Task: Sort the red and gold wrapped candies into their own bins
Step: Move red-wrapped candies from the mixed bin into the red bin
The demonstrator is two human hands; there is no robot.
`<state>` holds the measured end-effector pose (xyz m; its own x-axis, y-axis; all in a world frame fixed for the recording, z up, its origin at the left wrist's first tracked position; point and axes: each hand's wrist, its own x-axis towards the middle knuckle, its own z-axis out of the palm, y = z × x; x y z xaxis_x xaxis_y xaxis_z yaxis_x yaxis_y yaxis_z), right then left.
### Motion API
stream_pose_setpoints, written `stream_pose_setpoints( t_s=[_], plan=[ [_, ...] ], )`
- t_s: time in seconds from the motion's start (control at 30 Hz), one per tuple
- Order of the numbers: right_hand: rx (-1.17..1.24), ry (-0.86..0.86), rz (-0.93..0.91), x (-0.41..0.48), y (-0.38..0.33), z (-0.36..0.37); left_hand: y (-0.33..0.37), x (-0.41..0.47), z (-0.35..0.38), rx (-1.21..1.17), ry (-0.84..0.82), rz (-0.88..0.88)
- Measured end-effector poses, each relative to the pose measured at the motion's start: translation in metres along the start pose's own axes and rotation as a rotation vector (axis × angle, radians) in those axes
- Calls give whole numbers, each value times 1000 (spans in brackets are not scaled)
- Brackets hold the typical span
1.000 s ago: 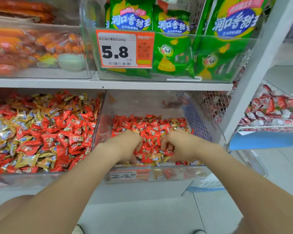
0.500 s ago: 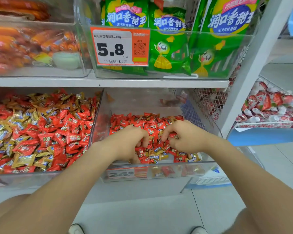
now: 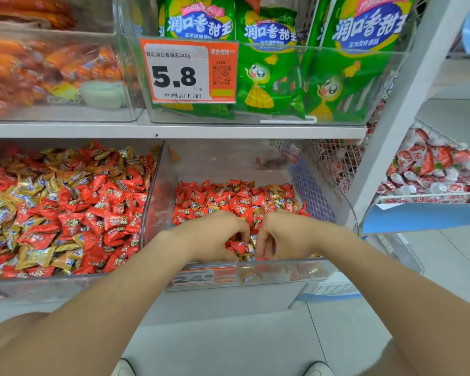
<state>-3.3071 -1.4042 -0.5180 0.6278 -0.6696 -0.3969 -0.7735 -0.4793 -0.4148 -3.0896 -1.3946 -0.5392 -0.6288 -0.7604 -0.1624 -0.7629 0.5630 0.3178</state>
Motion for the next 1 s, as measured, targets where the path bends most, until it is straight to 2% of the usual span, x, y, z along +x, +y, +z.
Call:
stream_pose_setpoints(
  t_s=[0.1, 0.2, 0.3, 0.43, 0.6, 0.73, 0.83, 1.0],
  plan=[
    [90, 51, 40, -8, 0, -7, 1, 1, 0, -56, -6, -37],
    [222, 241, 72, -15, -1, -17, 5, 0, -6, -161, 22, -107],
    [239, 404, 102, -15, -1, -21, 8, -4, -13, -212, 88, -167],
    [230, 430, 170, -7, 5, -19, 4, -8, -13, -265, 246, -285],
    [207, 526, 158, 6, 8, -18, -4, -4, -7, -137, 396, -370],
    [152, 612, 200, 25, 10, -20, -4, 6, -11, -39, 427, -398],
    [65, 601, 223, 33, 10, -23, -5, 15, -14, -1, 406, -394],
    [-5, 306, 24, 44, 14, -19, -6, 20, -12, -55, 122, -402]
  ],
)
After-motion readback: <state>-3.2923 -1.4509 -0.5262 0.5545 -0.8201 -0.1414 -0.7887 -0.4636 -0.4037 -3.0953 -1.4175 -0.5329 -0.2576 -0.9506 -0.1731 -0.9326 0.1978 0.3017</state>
